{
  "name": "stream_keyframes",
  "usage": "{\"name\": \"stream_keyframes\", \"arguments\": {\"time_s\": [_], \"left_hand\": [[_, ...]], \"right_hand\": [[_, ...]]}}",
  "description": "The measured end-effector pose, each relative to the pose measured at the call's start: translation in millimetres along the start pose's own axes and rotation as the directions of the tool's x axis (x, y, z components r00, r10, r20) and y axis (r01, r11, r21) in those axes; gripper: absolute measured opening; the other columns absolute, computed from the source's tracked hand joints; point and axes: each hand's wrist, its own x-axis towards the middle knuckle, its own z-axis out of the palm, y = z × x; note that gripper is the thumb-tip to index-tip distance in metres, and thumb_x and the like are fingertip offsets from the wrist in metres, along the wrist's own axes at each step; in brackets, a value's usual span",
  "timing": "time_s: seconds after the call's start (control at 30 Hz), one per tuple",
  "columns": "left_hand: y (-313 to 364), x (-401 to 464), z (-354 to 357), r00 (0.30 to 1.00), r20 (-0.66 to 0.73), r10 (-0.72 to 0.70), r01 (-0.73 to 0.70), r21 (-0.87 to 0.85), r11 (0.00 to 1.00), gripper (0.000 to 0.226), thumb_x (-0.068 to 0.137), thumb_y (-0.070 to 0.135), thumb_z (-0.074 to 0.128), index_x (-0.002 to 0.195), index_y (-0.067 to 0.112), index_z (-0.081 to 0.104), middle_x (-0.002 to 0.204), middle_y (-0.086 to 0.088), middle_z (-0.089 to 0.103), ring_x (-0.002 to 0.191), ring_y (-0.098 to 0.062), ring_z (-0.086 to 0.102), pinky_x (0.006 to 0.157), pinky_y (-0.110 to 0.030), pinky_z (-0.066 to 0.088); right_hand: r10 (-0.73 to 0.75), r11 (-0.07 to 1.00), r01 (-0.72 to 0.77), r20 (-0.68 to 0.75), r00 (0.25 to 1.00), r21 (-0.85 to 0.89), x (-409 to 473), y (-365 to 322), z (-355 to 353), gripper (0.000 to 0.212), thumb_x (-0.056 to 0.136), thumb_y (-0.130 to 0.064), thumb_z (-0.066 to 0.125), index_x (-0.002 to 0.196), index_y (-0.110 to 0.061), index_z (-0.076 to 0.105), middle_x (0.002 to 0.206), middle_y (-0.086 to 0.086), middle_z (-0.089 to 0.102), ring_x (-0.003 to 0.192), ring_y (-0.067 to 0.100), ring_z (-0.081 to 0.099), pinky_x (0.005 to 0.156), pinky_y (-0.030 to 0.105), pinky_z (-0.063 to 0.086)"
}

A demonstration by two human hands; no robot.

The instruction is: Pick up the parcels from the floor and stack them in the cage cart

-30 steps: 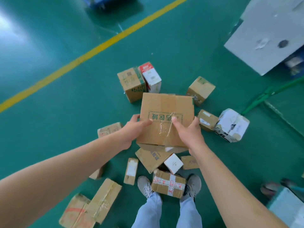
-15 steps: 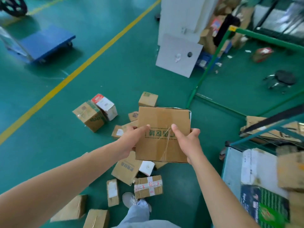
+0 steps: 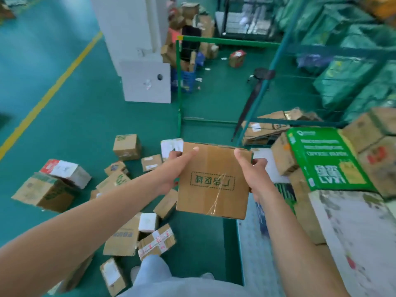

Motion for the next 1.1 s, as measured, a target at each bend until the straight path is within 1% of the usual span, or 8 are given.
{"name": "stream_keyframes", "arguments": {"time_s": [0.07,0.17,0.23,0.4,0.57,0.67,0.83,1.1], "left_hand": [[0.4,2.3,33.1,1.000,0.030,0.000,-0.001,0.028,1.000,0.079,0.083,0.072,0.067,0.139,0.026,0.037,0.126,0.004,0.057,0.111,-0.016,0.057,0.098,-0.045,0.046],[3.9,2.9,83.1,0.995,0.094,-0.035,0.026,0.098,0.995,0.096,0.071,0.082,0.069,0.140,0.025,0.034,0.130,0.003,0.056,0.115,-0.021,0.059,0.094,-0.048,0.051],[8.3,2.7,112.9,0.987,0.152,-0.059,0.038,0.139,0.990,0.095,0.072,0.084,0.067,0.140,0.024,0.036,0.127,0.001,0.058,0.113,-0.025,0.061,0.086,-0.046,0.053],[16.4,6.6,169.3,0.968,0.238,-0.085,0.024,0.250,0.968,0.087,0.080,0.078,0.064,0.142,0.025,0.036,0.125,-0.005,0.058,0.111,-0.034,0.063,0.094,-0.051,0.052],[18.9,12.2,216.2,0.939,0.325,-0.114,-0.005,0.343,0.939,0.089,0.072,0.070,0.070,0.143,0.024,0.042,0.126,-0.007,0.063,0.108,-0.033,0.067,0.100,-0.054,0.051],[27.6,17.4,243.0,0.925,0.364,-0.111,-0.041,0.386,0.922,0.073,0.081,0.064,0.069,0.138,0.022,0.049,0.124,-0.005,0.065,0.107,-0.029,0.068,0.087,-0.043,0.054],[48.4,32.3,281.2,0.886,0.447,-0.125,-0.110,0.463,0.879,0.039,0.098,0.056,0.056,0.122,0.025,0.063,0.115,-0.001,0.067,0.106,-0.023,0.065,0.093,-0.038,0.050],[109.5,86.8,334.1,0.823,0.542,-0.171,-0.180,0.534,0.826,0.035,0.101,0.051,0.054,0.124,0.026,0.062,0.114,0.000,0.067,0.102,-0.020,0.063,0.084,-0.033,0.051]], "right_hand": [[0.066,0.997,-0.062,-0.065,0.996,0.055,-4.5,22.5,-27.2,0.128,0.048,-0.107,0.052,0.146,-0.031,0.021,0.142,0.005,0.049,0.126,0.032,0.055,0.107,0.057,0.048],[0.127,0.977,-0.090,-0.188,0.974,0.194,-20.7,51.6,-70.0,0.111,0.069,-0.099,0.044,0.143,-0.020,0.026,0.131,0.004,0.051,0.123,0.030,0.053,0.108,0.054,0.046],[0.180,0.954,-0.110,-0.242,0.953,0.278,-24.8,69.2,-96.8,0.136,0.057,-0.106,0.041,0.159,-0.019,0.017,0.148,0.004,0.047,0.129,0.031,0.052,0.106,0.054,0.047],[0.249,0.902,-0.087,-0.344,0.905,0.423,-36.4,101.6,-150.3,0.091,0.090,-0.071,0.053,0.156,-0.015,0.025,0.120,0.002,0.056,0.092,0.019,0.059,0.060,0.034,0.047],[0.307,0.883,-0.115,-0.375,0.875,0.454,-52.5,124.5,-185.3,0.090,0.070,-0.074,0.048,0.143,-0.020,0.046,0.120,0.007,0.064,0.101,0.028,0.066,0.072,0.042,0.058],[0.308,0.888,-0.118,-0.383,0.871,0.445,-55.2,130.3,-200.4,0.080,0.077,-0.070,0.041,0.139,-0.021,0.053,0.123,0.006,0.065,0.103,0.027,0.064,0.070,0.039,0.052],[0.358,0.841,-0.092,-0.419,0.835,0.534,-33.5,141.1,-221.5,0.075,0.074,-0.069,0.041,0.133,-0.026,0.055,0.119,0.004,0.066,0.104,0.026,0.065,0.083,0.047,0.056],[0.424,0.776,-0.052,-0.459,0.780,0.628,16.5,118.7,-245.8,0.065,0.075,-0.065,0.040,0.125,-0.028,0.060,0.115,0.004,0.070,0.103,0.026,0.068,0.086,0.050,0.059]]}}
